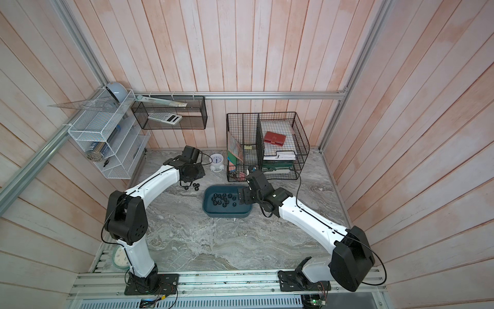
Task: Put the nuts on the desktop into the storage box
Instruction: Place the nut in the storage box.
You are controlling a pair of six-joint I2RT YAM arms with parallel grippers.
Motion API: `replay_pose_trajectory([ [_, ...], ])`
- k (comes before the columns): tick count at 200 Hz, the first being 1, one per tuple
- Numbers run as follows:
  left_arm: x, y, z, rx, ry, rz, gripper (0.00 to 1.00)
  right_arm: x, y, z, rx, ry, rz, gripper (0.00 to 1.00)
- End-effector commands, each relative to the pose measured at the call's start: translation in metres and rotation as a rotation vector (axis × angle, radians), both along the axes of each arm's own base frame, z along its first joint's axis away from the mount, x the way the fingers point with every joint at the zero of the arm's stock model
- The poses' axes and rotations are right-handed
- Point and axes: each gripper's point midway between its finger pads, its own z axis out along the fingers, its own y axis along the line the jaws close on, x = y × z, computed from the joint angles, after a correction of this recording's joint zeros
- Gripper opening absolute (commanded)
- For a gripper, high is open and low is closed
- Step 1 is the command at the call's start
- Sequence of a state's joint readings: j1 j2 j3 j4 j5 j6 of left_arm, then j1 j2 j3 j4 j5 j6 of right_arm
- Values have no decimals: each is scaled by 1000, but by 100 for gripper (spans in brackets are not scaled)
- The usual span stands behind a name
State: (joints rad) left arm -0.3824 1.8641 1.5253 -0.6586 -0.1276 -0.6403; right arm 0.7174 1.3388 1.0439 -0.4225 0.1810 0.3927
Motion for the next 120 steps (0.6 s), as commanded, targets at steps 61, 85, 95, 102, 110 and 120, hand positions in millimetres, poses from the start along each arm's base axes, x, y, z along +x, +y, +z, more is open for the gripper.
replay_pose_trajectory([
  [61, -47, -128, -19, -93, 19, -217, 20, -40, -53, -4, 0, 4, -123, 98],
  [85, -54, -157, -32, -99, 33, -267, 20, -51, -66, -5, 2, 4, -150, 98],
  [95, -55, -167, -40, -101, 40, -285, 20, -55, -70, -4, 8, 4, -161, 98],
  [102, -57, -174, -45, -102, 50, -299, 20, -57, -73, -5, 12, 4, -166, 98],
  [110, -58, -180, -51, -100, 58, -313, 20, -60, -76, -5, 14, 6, -175, 98],
  [120, -59, -187, -57, -97, 64, -327, 20, -64, -80, -6, 14, 7, -183, 98],
])
